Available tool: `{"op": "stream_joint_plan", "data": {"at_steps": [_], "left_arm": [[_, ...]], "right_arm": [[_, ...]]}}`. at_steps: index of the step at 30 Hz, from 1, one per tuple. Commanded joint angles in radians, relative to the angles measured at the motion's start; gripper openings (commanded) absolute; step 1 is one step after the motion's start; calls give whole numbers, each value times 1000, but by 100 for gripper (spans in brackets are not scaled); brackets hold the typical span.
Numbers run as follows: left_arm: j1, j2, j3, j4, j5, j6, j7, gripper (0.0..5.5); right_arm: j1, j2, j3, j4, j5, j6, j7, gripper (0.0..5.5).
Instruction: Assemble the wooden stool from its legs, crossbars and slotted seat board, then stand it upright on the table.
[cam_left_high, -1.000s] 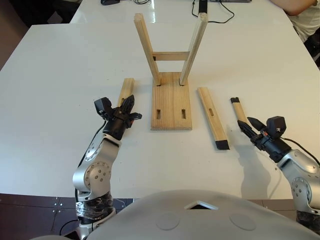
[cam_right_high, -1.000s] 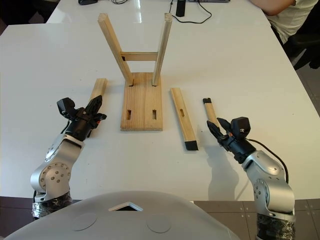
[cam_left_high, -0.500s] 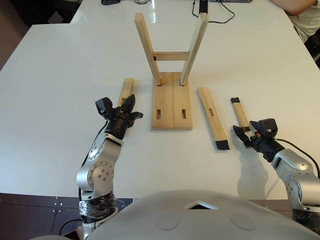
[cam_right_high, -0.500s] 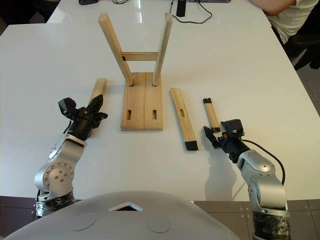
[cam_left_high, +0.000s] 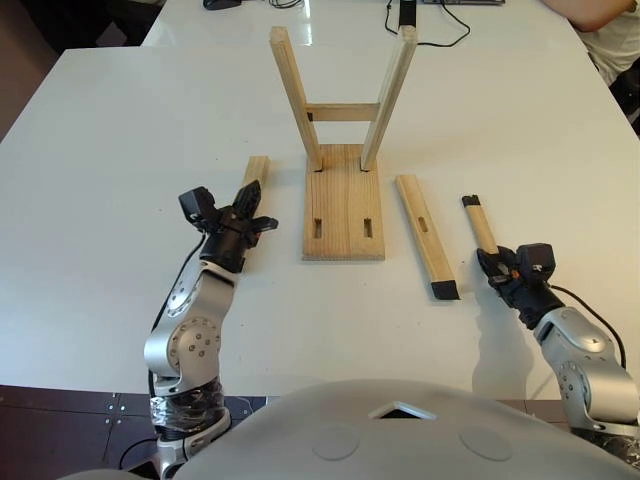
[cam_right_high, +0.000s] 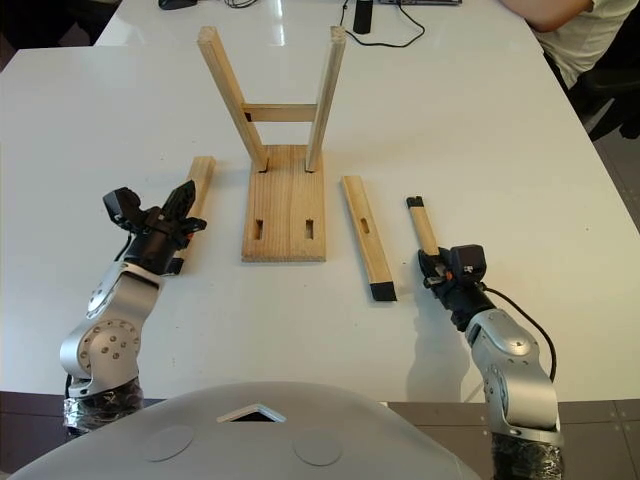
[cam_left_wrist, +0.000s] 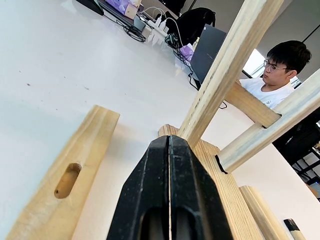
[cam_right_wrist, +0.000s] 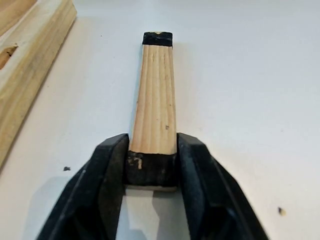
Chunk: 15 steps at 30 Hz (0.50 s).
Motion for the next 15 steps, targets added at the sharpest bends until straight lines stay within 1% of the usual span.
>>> {"op": "stream_joint_plan", "data": {"at_steps": [1,3,5,6,7,9,11,12,13,15], "left_arm": [[-77,35,54,-10,-68,28,28,0],[-120,52,81,-8,-112,40,35,0],[-168,65,115,-16,-178,45,46,0],[-207,72,136,-21,-233,40,52,21],[-245,80,153,-27,-284,35,57,30],[-342,108,171,-37,-393,36,59,69],[-453,138,167,-25,-486,45,39,104],[-507,148,159,-14,-530,50,25,123],[-573,154,144,8,-584,61,5,139],[-668,150,117,48,-678,84,-15,175]], "right_arm": [[23,58,11,68,-48,-32,-61,130],[-16,93,1,90,-38,-44,-90,130],[-104,125,-31,108,25,-11,-107,130],[-209,141,-71,142,90,31,-126,130],[-300,158,-108,174,152,65,-142,130],[-612,156,-194,292,339,145,-130,130],[-889,133,-226,372,522,223,-24,130],[-976,119,-222,376,599,263,43,130],[-1034,94,-201,339,683,313,130,130],[-1079,50,-179,265,828,413,239,130]]}}
